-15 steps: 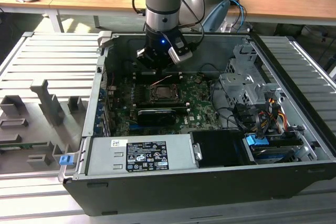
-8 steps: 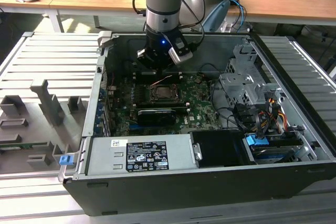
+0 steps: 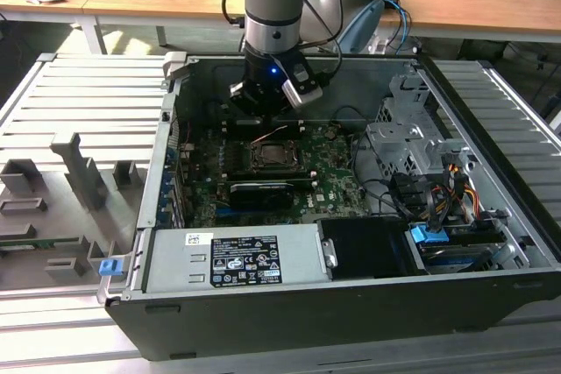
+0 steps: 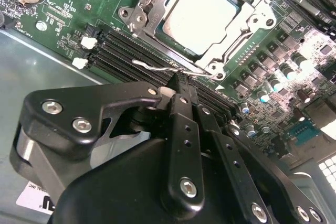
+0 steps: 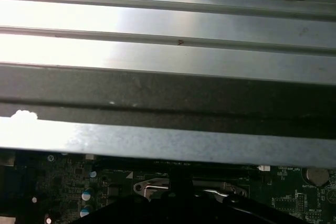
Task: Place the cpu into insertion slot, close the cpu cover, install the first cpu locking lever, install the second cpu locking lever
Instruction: 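Install the first cpu locking lever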
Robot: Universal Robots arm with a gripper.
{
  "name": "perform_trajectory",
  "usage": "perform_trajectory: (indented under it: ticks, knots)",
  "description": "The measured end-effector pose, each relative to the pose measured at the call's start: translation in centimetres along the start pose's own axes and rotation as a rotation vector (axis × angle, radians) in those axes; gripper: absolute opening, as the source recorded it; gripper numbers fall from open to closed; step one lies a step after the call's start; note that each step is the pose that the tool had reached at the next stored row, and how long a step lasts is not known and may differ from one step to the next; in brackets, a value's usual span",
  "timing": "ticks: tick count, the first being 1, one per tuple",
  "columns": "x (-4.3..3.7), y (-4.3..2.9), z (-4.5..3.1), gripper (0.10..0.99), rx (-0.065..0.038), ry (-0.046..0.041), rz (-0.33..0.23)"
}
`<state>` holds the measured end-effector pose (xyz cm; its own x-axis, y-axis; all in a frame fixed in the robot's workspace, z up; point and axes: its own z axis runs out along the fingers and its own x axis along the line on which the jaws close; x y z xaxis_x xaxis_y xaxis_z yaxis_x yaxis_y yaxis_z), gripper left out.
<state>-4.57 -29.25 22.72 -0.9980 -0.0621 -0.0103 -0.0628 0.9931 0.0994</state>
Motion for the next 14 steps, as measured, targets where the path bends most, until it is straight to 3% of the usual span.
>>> perform_trajectory:
  ticks: [14]
  knots:
    - [-1.15, 0.06, 0.17, 0.106, 0.000, 0.0003, -0.003]
